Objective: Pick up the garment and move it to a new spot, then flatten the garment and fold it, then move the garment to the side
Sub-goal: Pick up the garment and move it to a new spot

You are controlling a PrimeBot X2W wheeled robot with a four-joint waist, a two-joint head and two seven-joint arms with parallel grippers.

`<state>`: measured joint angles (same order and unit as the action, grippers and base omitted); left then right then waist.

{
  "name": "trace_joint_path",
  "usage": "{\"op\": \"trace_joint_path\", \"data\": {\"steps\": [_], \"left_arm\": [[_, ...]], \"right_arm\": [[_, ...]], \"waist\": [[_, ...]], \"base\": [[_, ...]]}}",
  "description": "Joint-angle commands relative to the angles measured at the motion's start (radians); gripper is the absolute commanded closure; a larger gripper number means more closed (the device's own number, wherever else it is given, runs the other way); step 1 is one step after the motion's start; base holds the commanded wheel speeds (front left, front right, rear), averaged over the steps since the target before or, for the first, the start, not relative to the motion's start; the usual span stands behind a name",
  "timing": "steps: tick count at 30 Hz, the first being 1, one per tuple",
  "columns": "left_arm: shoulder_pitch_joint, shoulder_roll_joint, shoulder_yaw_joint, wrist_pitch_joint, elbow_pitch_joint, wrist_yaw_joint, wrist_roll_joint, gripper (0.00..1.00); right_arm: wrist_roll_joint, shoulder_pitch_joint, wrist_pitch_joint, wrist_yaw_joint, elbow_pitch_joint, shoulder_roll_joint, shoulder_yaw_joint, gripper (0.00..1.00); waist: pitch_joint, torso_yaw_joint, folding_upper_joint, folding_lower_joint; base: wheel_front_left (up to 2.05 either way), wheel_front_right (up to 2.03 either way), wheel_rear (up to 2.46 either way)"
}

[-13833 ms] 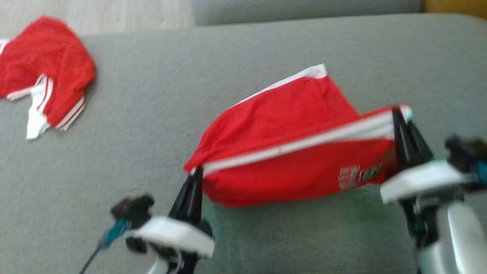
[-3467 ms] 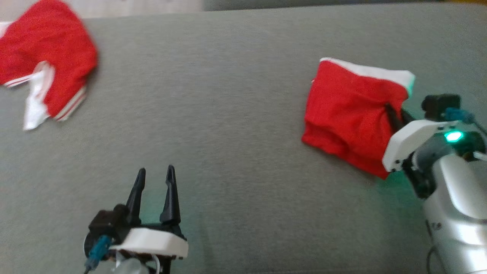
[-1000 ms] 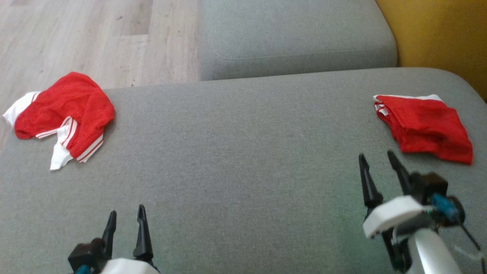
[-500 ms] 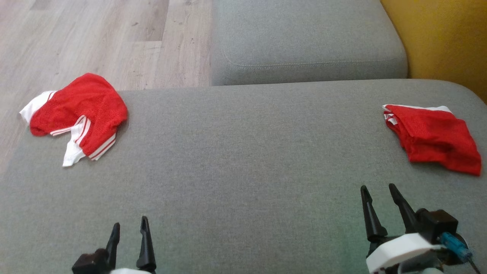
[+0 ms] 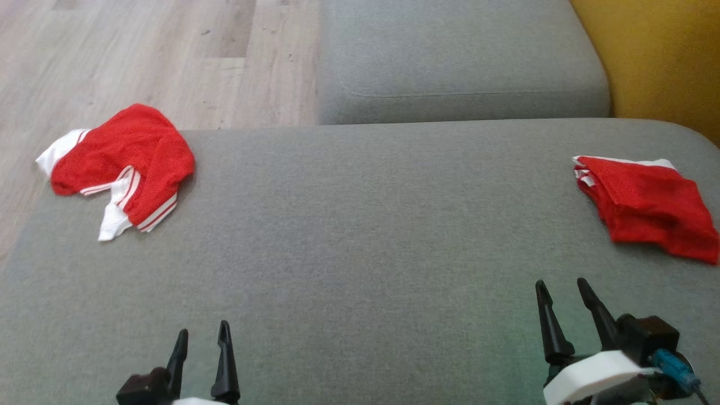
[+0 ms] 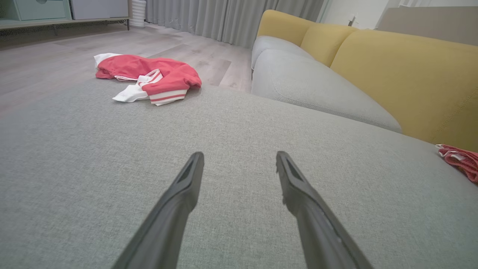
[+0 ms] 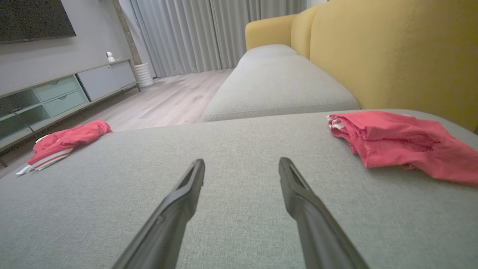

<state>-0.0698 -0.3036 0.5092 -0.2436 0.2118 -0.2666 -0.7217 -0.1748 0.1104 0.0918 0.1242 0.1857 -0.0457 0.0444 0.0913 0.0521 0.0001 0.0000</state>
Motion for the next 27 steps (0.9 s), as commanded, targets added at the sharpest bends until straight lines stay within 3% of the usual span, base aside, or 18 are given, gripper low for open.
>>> {"op": "trace_joint_path", "data": {"steps": [1, 6, 17, 27], "left_arm": [[0.060, -0.008, -0.033, -0.010, -0.025, 0.002, 0.010, 0.00], [0.072, -0.013, -0.032, -0.007, -0.027, 0.002, 0.015, 0.00], [0.093, -0.052, -0.047, 0.007, -0.063, -0.010, 0.027, 0.00], [0.040, -0.055, -0.133, -0.013, -0.128, -0.044, 0.023, 0.00]], "right_arm": [[0.002, -0.025, 0.001, 0.007, -0.035, -0.005, 0.018, 0.00], [-0.004, -0.023, 0.006, 0.007, -0.034, -0.005, 0.020, 0.00], [-0.043, -0.048, 0.038, 0.007, -0.003, -0.005, 0.053, 0.00], [-0.038, -0.144, 0.036, 0.007, 0.039, -0.005, 0.139, 0.00]], "waist": [[0.000, 0.028, -0.0001, 0.0000], [-0.001, 0.104, -0.0001, 0.0000], [-0.009, 0.400, -0.0001, 0.0000], [-0.054, 0.437, -0.0001, 0.0000]], "base": [[0.00, 0.00, 0.00], [0.00, 0.00, 0.00], [0.00, 0.00, 0.00], [0.00, 0.00, 0.00]]}}
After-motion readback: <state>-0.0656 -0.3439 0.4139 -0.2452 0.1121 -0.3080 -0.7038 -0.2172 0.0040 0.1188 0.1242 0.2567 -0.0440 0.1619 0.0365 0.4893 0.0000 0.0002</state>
